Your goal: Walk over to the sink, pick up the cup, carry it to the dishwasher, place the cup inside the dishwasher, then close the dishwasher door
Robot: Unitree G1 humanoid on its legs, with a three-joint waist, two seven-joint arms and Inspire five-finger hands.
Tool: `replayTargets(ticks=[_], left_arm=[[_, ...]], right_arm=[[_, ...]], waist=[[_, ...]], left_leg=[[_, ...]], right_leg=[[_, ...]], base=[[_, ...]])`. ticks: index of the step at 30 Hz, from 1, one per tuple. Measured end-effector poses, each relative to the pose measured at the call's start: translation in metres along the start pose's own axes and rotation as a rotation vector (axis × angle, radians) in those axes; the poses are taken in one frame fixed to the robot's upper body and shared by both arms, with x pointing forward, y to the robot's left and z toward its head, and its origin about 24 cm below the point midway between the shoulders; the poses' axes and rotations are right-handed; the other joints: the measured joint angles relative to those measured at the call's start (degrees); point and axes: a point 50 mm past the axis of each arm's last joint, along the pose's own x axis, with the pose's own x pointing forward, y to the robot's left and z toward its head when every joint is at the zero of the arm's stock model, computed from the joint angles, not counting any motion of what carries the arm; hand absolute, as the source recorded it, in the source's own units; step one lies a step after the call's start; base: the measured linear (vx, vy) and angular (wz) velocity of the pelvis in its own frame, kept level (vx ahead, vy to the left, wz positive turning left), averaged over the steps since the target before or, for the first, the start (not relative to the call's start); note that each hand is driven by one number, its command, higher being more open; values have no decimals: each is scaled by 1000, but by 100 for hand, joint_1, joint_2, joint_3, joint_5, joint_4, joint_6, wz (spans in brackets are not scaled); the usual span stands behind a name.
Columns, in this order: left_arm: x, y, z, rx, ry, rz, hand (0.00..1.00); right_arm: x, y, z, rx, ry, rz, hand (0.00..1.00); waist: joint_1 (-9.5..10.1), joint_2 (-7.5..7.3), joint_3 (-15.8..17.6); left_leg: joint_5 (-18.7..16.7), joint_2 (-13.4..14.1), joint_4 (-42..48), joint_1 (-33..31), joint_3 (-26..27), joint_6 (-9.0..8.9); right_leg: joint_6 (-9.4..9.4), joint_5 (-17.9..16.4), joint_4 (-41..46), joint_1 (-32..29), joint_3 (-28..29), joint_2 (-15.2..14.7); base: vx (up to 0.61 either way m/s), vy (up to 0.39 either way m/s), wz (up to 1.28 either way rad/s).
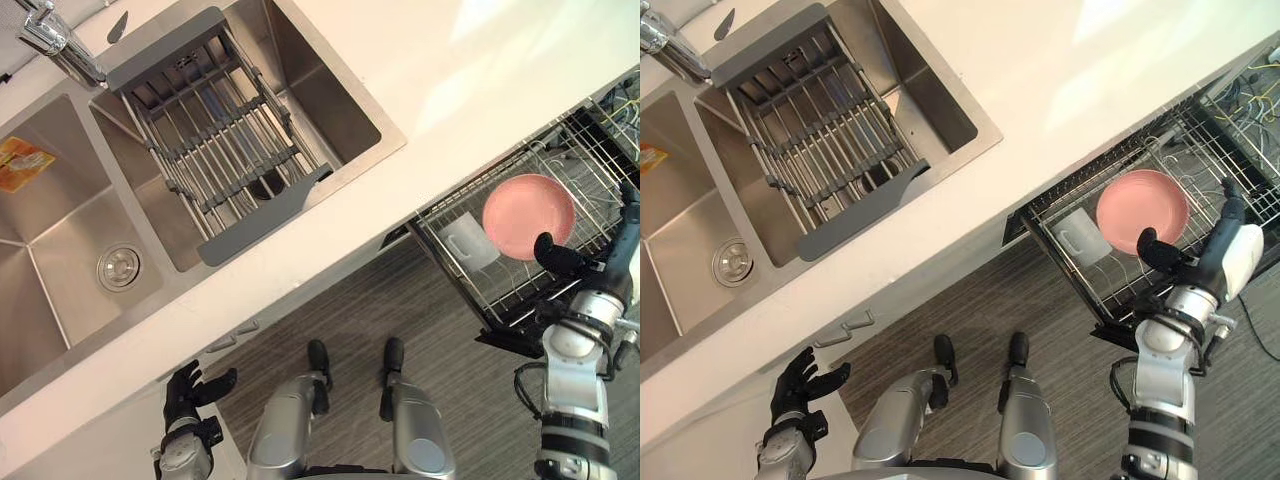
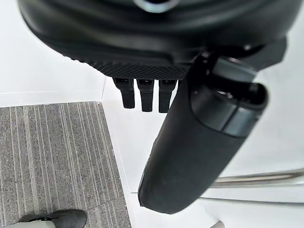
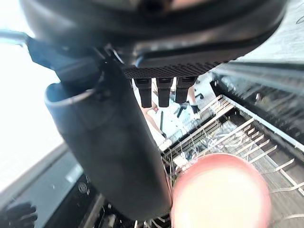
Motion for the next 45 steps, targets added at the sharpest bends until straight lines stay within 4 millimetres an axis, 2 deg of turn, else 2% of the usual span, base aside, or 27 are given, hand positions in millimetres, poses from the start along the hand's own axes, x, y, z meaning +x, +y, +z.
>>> replayTargets(ticks=[6, 8, 14, 19, 27, 34, 45], left_arm=[[-1, 5, -4, -8, 28, 20, 90], [-2, 7, -7, -19, 44, 29, 90], [-3, 6, -11, -26, 69, 24, 90], [-7, 10, -19, -20, 105, 32, 90], [-9, 4, -23, -62, 123, 30, 90], [-8, 1, -22, -75, 119, 26, 90], [-4, 0, -17, -64, 108, 18, 90]], right_arm=[[-26, -18, -24, 142, 131, -35, 90], [-42, -22, -40, 228, 228, -41, 90], [-66, -27, -60, 343, 371, -41, 90], [-80, -26, -76, 519, 496, -51, 90], [-86, -23, -86, 638, 569, -63, 90], [-82, -14, -91, 720, 597, -97, 90], [-69, 17, -93, 1096, 643, -203, 90]], waist=[[-5, -95, -16], [-9, -136, -44], [-10, -172, -78], [29, -232, -312], [73, -237, -345], [140, -238, -345], [139, -238, -345]], left_leg=[[-118, 67, 97, 140, 71, -27], [-159, 98, 112, 203, 99, -41], [-262, 191, 222, 285, 193, -89], [-448, 282, 387, 300, 245, -132], [-508, 297, 437, 288, 283, -161], [-518, 298, 465, 245, 254, -177], [-506, 263, 405, 148, 178, -181]], right_leg=[[0, -3, -51, 168, 63, 46], [-2, -22, -58, 222, 83, 70], [-16, -78, -21, 304, 113, 103], [-26, -274, 189, 285, 148, 144], [-22, -465, 382, 193, 153, 128], [-28, -601, 564, 104, 111, 105], [-30, -600, 601, 2, 62, 80]], base=[[5, 7, -7], [9, -3, -8], [14, -6, -8], [25, -11, -5], [51, -10, 0], [21, -10, 3], [-7, -1, 1]])
